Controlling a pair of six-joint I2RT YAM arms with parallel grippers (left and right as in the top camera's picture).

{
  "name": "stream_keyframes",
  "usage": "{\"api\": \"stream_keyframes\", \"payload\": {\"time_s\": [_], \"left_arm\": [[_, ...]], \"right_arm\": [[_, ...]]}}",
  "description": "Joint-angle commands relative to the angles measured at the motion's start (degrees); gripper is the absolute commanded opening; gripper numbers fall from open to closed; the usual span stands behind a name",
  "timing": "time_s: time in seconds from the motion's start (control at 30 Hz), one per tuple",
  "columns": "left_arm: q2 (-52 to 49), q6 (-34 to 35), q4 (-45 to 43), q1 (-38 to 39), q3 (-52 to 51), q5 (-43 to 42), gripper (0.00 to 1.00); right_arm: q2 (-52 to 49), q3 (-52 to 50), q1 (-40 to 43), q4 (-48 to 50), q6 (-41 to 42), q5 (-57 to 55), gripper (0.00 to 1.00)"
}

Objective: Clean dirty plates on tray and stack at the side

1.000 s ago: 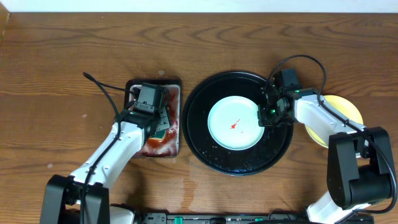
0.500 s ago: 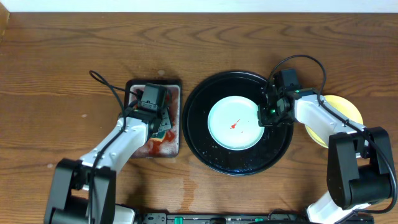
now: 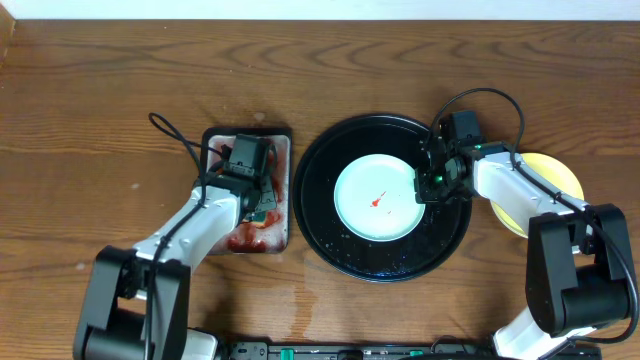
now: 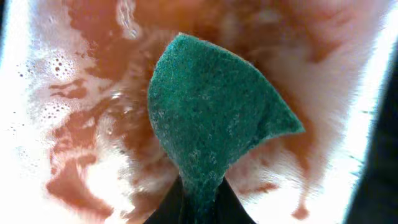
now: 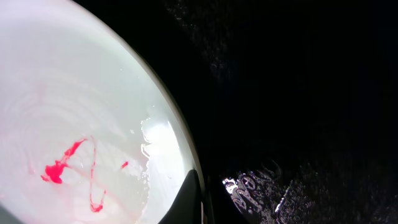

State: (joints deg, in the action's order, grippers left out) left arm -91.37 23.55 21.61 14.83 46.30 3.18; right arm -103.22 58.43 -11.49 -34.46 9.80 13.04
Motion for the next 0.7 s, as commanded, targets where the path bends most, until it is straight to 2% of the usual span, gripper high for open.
{"api": "stream_keyframes", "payload": {"time_s": [0.0,0.2,0.3,0.67], "left_arm": [[5.8,-0.3,0.1,0.0,-0.3,-1.7,0.07],[13.9,0.0,-0.1,0.0,-0.3,-1.8,0.07],[16.9,0.3,-0.3,0.0,-0.3,-4.6,0.07],[24.3,0.3,-4.7,-0.1,-0.3,-7.6,0.07]], "right_arm": [[-0.2,-0.9,-0.6,0.4,-1.3,-0.8,0.01],[-0.2,-0.9,-0.6,0.4,-1.3,-0.8,0.01],[-0.2,-0.9,-0.6,0.4,-1.3,-0.8,0.01],[-0.2,-0.9,-0.6,0.4,-2.1,-0.8,0.01]]}}
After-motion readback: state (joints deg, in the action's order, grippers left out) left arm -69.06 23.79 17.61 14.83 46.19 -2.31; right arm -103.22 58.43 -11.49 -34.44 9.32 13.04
